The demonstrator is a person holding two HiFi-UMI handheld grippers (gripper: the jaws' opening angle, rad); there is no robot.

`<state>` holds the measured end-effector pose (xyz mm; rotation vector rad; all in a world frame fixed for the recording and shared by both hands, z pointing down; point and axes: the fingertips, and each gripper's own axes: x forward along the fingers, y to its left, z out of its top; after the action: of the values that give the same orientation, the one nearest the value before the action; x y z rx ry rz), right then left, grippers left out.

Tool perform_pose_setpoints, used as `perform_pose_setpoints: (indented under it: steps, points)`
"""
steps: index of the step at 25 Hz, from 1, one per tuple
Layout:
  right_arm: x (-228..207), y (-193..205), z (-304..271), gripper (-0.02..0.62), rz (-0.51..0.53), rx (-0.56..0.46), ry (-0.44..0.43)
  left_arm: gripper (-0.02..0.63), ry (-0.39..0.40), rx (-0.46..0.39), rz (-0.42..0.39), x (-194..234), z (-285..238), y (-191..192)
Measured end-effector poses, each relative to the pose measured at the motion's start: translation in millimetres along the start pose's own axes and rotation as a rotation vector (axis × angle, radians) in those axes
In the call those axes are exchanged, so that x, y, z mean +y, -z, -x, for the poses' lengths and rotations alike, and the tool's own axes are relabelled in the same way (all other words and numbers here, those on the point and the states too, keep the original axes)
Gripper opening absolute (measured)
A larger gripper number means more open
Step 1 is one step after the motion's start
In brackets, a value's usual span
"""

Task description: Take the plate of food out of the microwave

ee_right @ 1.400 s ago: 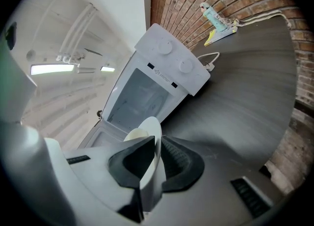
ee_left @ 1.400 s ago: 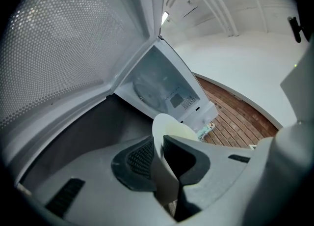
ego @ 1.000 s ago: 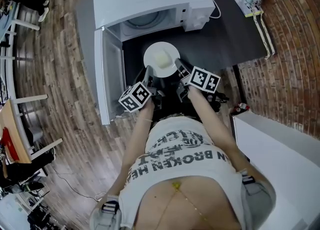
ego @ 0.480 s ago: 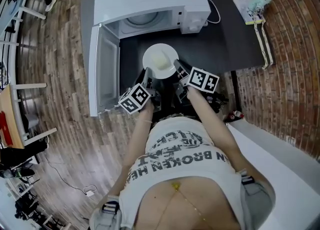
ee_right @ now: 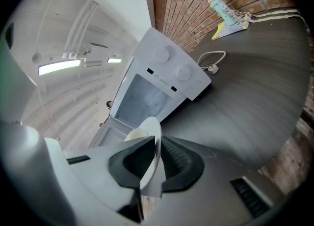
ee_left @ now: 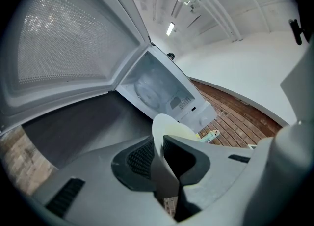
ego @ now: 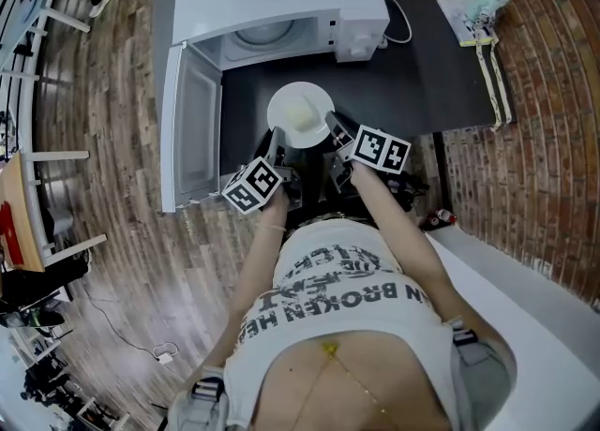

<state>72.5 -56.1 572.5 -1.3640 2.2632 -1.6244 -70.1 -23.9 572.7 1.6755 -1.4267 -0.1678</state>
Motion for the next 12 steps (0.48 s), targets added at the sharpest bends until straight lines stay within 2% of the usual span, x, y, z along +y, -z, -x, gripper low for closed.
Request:
perform_pose_setpoints:
  steps: [12]
  points:
    - [-1.6, 3.5, 3.3, 0.038, 0.005, 0.022, -0.011, 0.060, -0.026, -0.008, 0.013, 1.8, 6.2, 6.9]
